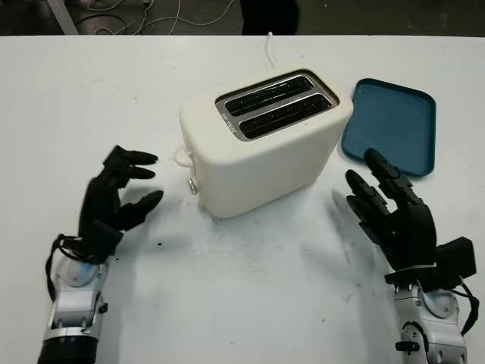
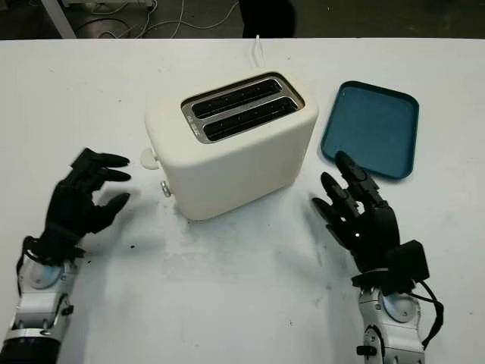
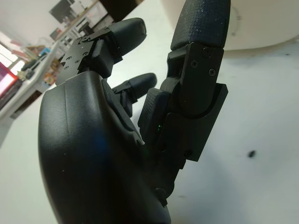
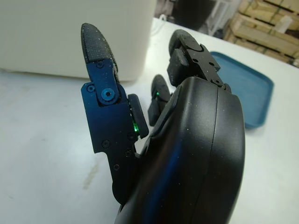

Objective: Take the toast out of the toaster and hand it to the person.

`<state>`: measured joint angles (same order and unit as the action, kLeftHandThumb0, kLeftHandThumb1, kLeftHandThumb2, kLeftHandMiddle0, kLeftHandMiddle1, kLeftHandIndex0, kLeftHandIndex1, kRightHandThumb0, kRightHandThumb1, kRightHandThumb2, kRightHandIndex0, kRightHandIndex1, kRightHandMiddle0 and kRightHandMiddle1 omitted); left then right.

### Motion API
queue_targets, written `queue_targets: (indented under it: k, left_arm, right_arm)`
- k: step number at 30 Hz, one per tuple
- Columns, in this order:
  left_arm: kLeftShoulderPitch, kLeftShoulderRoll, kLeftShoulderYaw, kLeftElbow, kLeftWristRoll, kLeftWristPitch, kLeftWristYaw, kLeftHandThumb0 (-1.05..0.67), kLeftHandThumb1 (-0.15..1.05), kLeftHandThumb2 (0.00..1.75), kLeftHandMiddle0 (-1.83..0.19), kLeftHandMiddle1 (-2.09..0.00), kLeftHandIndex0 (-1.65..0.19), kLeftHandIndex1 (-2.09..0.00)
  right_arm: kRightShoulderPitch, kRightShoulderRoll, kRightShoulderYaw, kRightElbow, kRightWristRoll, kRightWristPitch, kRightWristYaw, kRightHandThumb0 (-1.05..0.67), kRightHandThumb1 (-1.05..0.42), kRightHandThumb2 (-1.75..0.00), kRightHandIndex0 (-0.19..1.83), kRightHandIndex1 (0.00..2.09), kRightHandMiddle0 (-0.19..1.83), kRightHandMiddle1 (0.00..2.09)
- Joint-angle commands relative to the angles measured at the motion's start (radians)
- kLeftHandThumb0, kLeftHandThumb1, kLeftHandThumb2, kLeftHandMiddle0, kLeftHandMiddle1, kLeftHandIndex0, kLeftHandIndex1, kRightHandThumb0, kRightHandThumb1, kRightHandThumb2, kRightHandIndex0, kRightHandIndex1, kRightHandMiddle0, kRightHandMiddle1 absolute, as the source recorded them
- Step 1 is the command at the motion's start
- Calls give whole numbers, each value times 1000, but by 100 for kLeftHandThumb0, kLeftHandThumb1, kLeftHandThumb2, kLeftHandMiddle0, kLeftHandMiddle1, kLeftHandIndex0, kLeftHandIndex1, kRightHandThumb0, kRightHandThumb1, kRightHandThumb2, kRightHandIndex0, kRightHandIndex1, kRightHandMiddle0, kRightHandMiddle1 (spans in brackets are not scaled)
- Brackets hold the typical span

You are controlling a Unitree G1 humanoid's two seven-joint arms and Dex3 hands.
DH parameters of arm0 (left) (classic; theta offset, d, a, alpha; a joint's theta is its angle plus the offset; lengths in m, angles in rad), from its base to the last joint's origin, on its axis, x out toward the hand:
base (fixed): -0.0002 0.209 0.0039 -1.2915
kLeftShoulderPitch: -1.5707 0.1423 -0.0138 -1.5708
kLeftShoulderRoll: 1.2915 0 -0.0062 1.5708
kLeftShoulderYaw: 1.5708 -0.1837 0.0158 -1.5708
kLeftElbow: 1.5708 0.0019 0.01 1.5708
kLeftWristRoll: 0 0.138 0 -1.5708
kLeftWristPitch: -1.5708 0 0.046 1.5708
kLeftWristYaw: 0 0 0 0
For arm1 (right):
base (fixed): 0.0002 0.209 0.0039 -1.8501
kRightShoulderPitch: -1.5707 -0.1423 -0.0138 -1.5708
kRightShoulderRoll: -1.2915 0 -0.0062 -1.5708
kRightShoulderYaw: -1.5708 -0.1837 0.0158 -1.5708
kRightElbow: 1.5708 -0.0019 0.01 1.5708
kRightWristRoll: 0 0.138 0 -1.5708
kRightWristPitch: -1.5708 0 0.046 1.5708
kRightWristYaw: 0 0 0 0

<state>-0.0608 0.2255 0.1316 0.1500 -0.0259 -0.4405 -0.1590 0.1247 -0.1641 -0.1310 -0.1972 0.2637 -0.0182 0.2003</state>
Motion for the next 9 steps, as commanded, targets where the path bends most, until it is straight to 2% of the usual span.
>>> queue_targets:
  k: [1,9]
  left_arm:
    - [22,-15,-6,16,2,-30,9,-105,92,13,-25,-129,-33,-110]
    - [25,-29,-5,29,-4,-40,12,-105,92,13,-32,-123,-42,-102]
  right_arm:
    - [-8,19,17,2,-13,21,-13,-61,-88,0,36,1,34,1]
    - [-19,40,44,-5,-43,40,-40,-65,-87,0,37,1,35,0]
